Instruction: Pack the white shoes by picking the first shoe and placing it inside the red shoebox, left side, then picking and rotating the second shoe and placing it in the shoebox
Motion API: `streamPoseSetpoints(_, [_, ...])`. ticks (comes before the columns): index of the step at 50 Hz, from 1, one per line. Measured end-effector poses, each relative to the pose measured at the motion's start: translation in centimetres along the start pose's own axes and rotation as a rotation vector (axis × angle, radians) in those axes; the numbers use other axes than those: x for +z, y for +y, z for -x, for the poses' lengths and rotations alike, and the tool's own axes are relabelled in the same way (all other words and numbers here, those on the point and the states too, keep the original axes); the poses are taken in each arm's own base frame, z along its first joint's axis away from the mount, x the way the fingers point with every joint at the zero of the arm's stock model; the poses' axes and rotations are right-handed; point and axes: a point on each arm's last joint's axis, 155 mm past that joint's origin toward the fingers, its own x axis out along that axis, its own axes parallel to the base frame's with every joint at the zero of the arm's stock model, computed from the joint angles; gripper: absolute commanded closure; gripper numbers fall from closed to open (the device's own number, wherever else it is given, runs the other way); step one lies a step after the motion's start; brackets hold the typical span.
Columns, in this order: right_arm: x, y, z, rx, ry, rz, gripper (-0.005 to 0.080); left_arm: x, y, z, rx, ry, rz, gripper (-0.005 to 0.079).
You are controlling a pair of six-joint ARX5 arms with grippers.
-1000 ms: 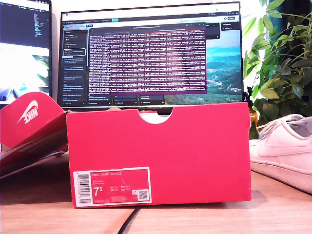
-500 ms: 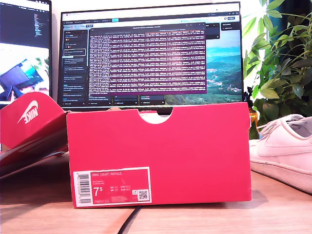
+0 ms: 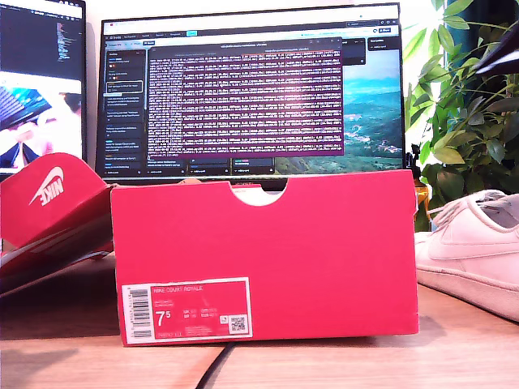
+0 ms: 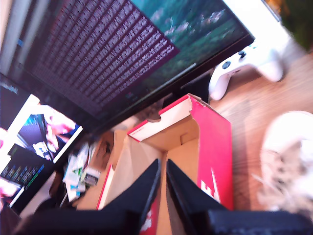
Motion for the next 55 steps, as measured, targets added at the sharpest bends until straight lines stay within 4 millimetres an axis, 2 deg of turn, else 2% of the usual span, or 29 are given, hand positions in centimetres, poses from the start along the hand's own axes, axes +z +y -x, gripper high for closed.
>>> streamPoseSetpoints(8, [0.0,-0.2,-1.6,-0.018,0.095,-0.025,0.0762,-1.4,-1.7,-2.1,-0.048,0.121,-0.079,0.0762])
streamPoseSetpoints(15, [-0.7,-0.7,-2.0,-0.050,0.173,-0.041,0.0751,-1.7,-2.0,-4.1,-0.029,0.185,-0.152,0.0762])
streamPoseSetpoints(23, [-3.2,-2.0,-1.6,-0.107,0.283,-0.066,0.0743,-2.5,-1.0,-5.9,0.041,0.257,-0.171,0.0762])
streamPoseSetpoints(34, [-7.4,-2.7,-0.4,-0.139,0.446,-0.029,0.0636,-5.3,-0.1,-7.5,0.112,0.396,-0.116,0.0762])
streamPoseSetpoints(40, [-8.4,-2.0,-0.5,-0.119,0.480,0.014,0.0558,-4.8,0.1,-8.3,0.127,0.371,-0.101,0.0762])
streamPoseSetpoints(44, [-8.9,-1.8,-0.7,-0.123,0.493,0.044,0.0535,-4.0,0.3,-8.8,0.142,0.337,-0.082,0.0762])
streamPoseSetpoints(48, [-9.4,-1.9,-0.7,-0.140,0.505,0.077,0.0528,-3.3,0.5,-9.2,0.153,0.308,-0.078,0.0762])
streamPoseSetpoints(55, [-10.0,-2.7,-0.5,-0.186,0.522,0.133,0.0421,-2.7,0.7,-9.5,0.162,0.286,-0.073,0.0762])
